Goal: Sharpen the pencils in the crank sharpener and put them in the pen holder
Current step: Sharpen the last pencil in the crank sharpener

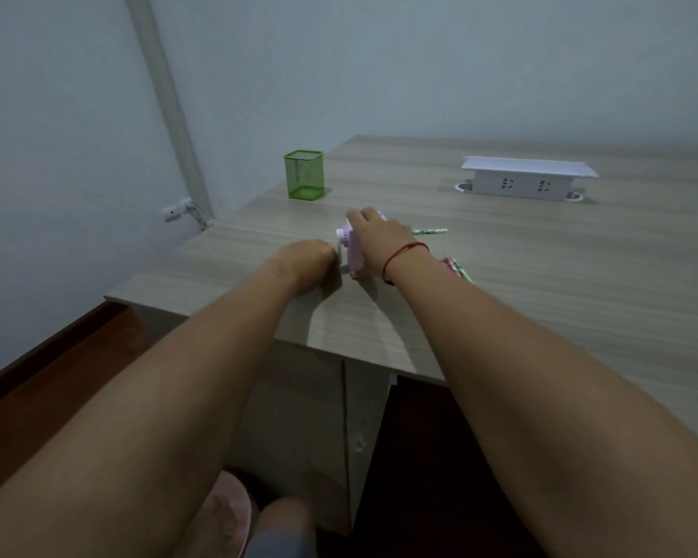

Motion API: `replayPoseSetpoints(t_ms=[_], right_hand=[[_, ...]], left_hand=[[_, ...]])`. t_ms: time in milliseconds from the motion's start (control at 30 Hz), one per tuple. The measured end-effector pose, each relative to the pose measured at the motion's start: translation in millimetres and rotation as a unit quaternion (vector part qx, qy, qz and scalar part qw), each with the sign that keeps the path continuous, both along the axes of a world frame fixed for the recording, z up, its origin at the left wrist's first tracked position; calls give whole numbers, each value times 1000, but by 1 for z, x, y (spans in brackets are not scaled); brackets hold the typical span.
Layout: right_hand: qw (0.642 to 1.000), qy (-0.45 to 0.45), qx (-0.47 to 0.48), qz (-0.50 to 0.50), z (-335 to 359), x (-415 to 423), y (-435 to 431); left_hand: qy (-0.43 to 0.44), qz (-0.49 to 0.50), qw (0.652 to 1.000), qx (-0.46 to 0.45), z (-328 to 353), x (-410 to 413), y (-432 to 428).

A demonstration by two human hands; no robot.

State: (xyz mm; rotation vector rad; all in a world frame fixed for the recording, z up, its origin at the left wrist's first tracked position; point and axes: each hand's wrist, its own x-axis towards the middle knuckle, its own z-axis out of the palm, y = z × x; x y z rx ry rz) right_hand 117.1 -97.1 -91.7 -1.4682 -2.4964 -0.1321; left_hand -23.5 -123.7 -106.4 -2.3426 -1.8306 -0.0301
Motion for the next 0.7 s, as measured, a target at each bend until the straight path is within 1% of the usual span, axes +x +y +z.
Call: replayPoseSetpoints(t_ms=[67, 133, 267, 300, 367, 433, 500, 567, 633, 700], right_hand=[[1000, 3, 16, 6, -1, 0, 0], [1000, 2, 30, 9, -2, 1, 2], [1000, 5, 29, 2, 0, 6, 2], [1000, 0, 27, 3, 1, 6, 2], [999, -27, 31, 5, 3, 4, 2], [999, -35, 22, -1, 6, 2, 1], [1000, -28, 3, -4, 9, 0, -1], [1000, -22, -5, -5, 9, -1, -1], [1000, -14, -18, -7, 10, -3, -1], [1000, -15, -24, -9, 11, -5, -1]], left_hand=[[42, -2, 999, 3, 6, -2, 15], [73, -17, 997, 28, 13, -8, 28], [98, -60, 991, 65, 31, -15, 37], [94, -75, 990, 77, 34, -17, 37], [58, -116, 984, 125, 39, -21, 35], [29, -151, 973, 170, 45, -24, 30], [26, -178, 959, 217, 49, -24, 20], [30, -182, 951, 246, 44, -26, 11], [29, -183, 952, 242, 34, -26, 1], [12, -181, 960, 213, 24, -24, -10]])
